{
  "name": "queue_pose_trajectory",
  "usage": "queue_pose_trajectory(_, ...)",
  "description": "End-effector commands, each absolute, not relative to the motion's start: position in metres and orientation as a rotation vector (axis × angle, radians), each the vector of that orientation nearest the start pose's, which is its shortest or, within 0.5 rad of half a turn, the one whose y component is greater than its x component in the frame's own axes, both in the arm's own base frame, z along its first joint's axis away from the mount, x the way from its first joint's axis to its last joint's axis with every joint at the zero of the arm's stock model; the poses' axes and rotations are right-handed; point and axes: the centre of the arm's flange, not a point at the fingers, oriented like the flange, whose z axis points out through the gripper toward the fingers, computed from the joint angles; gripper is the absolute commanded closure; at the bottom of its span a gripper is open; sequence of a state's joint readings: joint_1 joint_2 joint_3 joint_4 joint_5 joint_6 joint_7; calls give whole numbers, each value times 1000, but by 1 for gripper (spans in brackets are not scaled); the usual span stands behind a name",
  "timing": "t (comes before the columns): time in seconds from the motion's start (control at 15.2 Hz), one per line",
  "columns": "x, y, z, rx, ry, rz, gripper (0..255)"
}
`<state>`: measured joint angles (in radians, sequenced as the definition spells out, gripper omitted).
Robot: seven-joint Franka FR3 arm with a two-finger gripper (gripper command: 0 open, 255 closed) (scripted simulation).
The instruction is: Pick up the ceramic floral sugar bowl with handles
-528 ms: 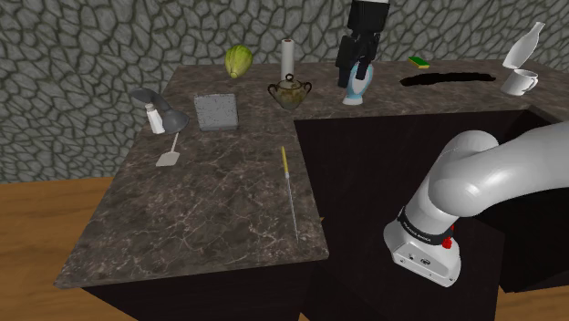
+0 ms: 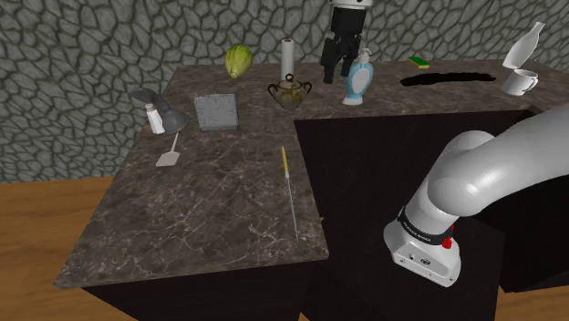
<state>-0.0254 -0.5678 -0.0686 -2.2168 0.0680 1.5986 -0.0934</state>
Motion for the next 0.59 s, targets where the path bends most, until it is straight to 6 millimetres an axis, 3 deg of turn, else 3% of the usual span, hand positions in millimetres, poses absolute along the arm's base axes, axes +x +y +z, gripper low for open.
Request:
queue_pose_trajectory(0.0, 390, -47, 576, -3038, -19, 62, 0)
queue_pose_trajectory(0.53, 474, -100, 545, -3055, -46, 58, 0)
